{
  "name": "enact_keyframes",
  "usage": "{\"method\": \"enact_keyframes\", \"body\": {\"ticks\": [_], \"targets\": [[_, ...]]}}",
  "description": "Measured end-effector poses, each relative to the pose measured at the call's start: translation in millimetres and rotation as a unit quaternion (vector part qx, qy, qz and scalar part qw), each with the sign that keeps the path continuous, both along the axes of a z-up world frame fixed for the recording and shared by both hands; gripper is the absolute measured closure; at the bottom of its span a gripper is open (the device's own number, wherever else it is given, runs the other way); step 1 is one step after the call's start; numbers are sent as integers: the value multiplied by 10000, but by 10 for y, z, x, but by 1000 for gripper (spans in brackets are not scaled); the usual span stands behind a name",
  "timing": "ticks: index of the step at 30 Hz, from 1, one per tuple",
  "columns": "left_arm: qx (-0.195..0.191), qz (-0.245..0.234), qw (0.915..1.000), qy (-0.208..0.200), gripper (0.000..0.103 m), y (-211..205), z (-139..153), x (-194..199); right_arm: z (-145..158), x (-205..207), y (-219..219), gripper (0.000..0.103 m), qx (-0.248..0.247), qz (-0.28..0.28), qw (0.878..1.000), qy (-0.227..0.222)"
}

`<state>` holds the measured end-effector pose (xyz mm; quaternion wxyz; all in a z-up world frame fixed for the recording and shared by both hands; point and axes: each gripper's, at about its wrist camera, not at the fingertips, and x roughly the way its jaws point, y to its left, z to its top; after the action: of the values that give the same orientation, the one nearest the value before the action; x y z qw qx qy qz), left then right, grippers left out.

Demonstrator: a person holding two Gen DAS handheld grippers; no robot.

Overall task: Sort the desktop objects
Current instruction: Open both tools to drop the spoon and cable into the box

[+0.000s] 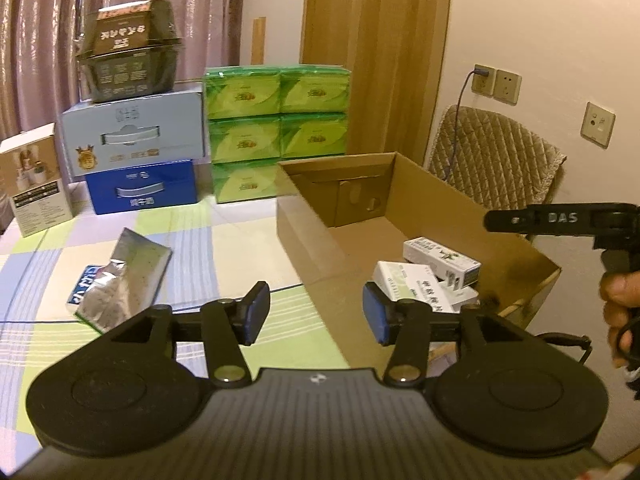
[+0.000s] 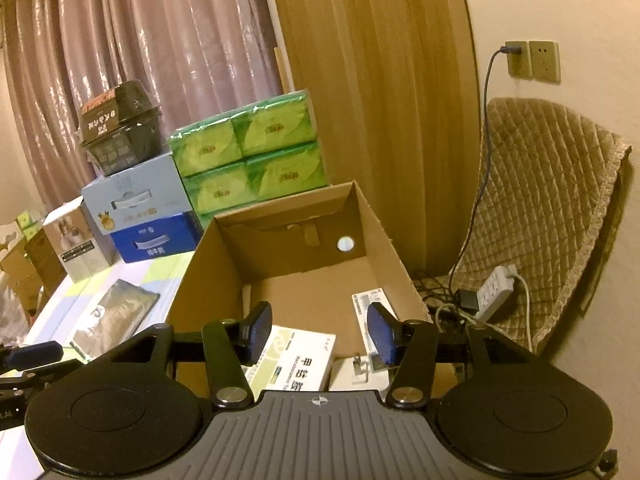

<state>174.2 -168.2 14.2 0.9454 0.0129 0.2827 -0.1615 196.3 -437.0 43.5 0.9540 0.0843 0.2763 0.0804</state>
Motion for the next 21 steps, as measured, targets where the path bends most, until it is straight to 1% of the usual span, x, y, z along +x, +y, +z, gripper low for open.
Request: {"method": "enact_keyframes", "body": {"ticks": [6, 11, 15, 17, 21], "targets": [[112, 129, 9999, 12, 50, 148, 5, -135, 138, -180, 88, 49, 53, 47, 9999, -113], [122, 299, 9995, -34, 34, 297, 52, -301, 280, -334, 257, 42, 84, 179, 9995, -253], [158, 402, 9990, -63, 29, 440, 106, -437, 370, -466, 471, 37, 71, 366, 9987, -353], [183, 452, 9988, -60, 24, 514, 126, -499, 389, -532, 585, 32, 113, 458, 9982, -360], [253, 580, 9980, -6, 22, 676, 152, -616, 385, -668, 839, 25, 178, 704, 9968, -326]]}}
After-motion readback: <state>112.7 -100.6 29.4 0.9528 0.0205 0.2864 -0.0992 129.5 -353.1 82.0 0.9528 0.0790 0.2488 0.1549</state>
